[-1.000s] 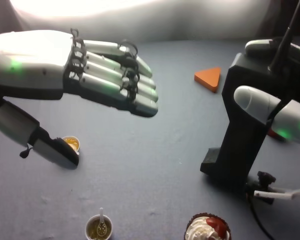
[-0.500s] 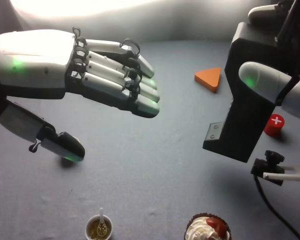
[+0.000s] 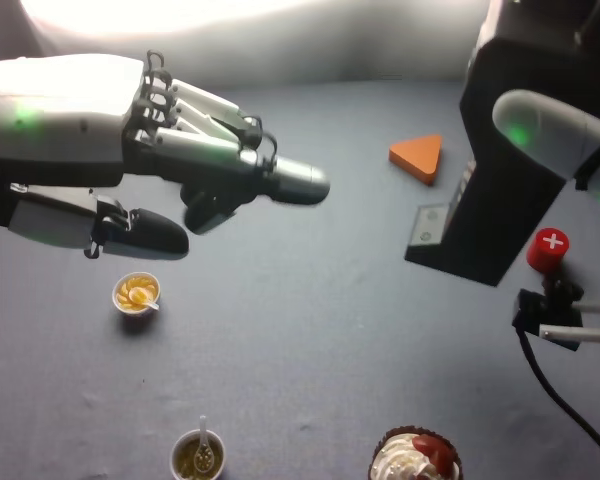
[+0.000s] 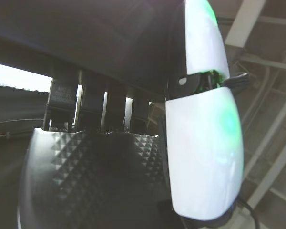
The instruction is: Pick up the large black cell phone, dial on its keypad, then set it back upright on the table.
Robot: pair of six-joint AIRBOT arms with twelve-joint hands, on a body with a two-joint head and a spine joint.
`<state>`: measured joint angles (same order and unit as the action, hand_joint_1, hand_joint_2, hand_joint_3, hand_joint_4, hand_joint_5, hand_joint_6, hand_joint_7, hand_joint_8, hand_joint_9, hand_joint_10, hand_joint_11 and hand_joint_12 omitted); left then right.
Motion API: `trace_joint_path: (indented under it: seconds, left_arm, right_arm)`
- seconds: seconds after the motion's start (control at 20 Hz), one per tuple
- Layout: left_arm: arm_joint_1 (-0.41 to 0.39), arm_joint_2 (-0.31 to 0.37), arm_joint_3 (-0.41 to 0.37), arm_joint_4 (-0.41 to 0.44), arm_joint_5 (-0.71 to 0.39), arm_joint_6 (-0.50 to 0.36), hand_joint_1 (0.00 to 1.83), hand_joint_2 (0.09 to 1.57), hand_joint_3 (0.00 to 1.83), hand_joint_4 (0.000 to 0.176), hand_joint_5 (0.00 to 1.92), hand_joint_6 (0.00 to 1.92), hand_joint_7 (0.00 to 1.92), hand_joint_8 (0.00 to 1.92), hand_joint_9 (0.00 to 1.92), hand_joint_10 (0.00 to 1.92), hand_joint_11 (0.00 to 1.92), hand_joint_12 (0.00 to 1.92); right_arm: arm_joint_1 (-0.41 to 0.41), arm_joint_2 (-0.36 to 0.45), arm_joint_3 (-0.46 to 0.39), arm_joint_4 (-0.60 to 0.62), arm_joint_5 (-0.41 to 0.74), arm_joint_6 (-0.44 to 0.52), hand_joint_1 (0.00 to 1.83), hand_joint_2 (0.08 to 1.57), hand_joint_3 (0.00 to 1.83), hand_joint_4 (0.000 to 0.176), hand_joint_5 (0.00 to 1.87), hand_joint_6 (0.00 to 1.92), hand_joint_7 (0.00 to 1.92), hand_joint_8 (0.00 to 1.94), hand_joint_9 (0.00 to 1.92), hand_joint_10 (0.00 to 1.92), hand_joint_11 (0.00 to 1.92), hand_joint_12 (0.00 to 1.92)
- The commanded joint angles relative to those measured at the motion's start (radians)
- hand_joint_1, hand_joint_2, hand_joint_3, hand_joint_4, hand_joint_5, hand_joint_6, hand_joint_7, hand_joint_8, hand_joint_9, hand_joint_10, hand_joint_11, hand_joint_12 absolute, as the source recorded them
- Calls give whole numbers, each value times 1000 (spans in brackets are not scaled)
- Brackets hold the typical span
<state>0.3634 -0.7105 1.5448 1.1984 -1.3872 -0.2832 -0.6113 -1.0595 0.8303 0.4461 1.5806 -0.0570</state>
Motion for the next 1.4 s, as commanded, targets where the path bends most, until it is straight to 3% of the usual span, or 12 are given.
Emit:
trace_joint_path:
  seconds: [0.0,0.15,0.2,0.45,0.5,0.65,0.75,0.85,1.05,1.1,1.25,1.35]
  left_arm:
    - [-26,7,-3,-99,-42,-5,1287,1283,0,104,102,6,650,1567,707,1921,614,1921]
    - [-14,7,0,-99,-5,3,1289,1286,0,108,69,5,642,1579,732,1921,781,1921]
    - [-8,7,-1,-99,7,8,1288,1292,2,118,72,5,632,1592,707,1921,780,1921]
    - [5,7,-2,-115,65,46,1290,1302,4,107,58,0,612,1625,723,1921,767,1921]
    - [8,7,-3,-134,78,61,1291,1302,3,108,59,0,613,1623,708,1921,731,1921]
    - [11,7,-7,-158,108,77,1287,1309,4,116,51,1,601,1639,707,1921,724,1921]
    - [12,4,-8,-167,122,85,1283,1316,5,124,45,1,590,1654,685,1921,697,1921]
    - [13,-2,-9,-178,129,91,1280,1319,4,115,41,0,587,1658,656,1921,679,1921]
    - [14,-11,-13,-190,145,101,1281,1319,2,128,53,3,590,1652,658,1921,660,1921]
    - [15,-15,-13,-190,149,103,1281,1319,2,122,53,2,589,1654,660,1921,662,1921]
    - [18,-37,-14,-201,159,108,1280,1322,2,115,48,2,585,1665,690,1921,692,1921]
    - [19,-49,-15,-219,171,120,1280,1322,2,117,45,1,585,1665,705,1921,694,1921]
  right_arm:
    - [18,12,-4,-68,145,17,1368,1148,0,0,897,965,892,1130,858,1372,769,1319]
    - [34,12,-18,-69,150,13,1367,1152,1,0,903,970,881,1136,833,1409,718,1369]
    - [36,12,-20,-70,154,5,1369,1146,0,0,919,957,898,1102,841,1393,714,1373]
    - [48,12,-24,-73,161,-16,1373,1121,0,0,981,782,972,1035,891,1390,744,1415]
    - [49,12,-23,-83,161,-23,1369,1135,5,0,921,872,945,1083,877,1413,739,1433]
    - [50,12,-24,-128,176,-37,1372,1134,0,0,920,868,958,1064,884,1412,754,1449]
    - [56,12,-28,-143,180,-47,1368,1158,1,0,852,1022,905,1109,834,1430,749,1410]
    - [78,12,-30,-143,181,-59,1364,1168,1,0,816,1100,876,1129,830,1433,756,1368]
    - [107,11,-31,-143,180,-74,1364,1165,0,0,860,1051,874,1141,811,1442,733,1394]
    - [109,10,-31,-143,180,-76,1463,1150,1,0,870,1010,876,1097,830,1327,725,1589]
    - [111,8,-30,-143,176,-78,1486,1157,5,0,847,1065,858,1115,812,1328,676,1657]
    - [111,8,-30,-143,172,-78,1367,1170,0,0,851,1085,871,1147,790,1439,664,1438]
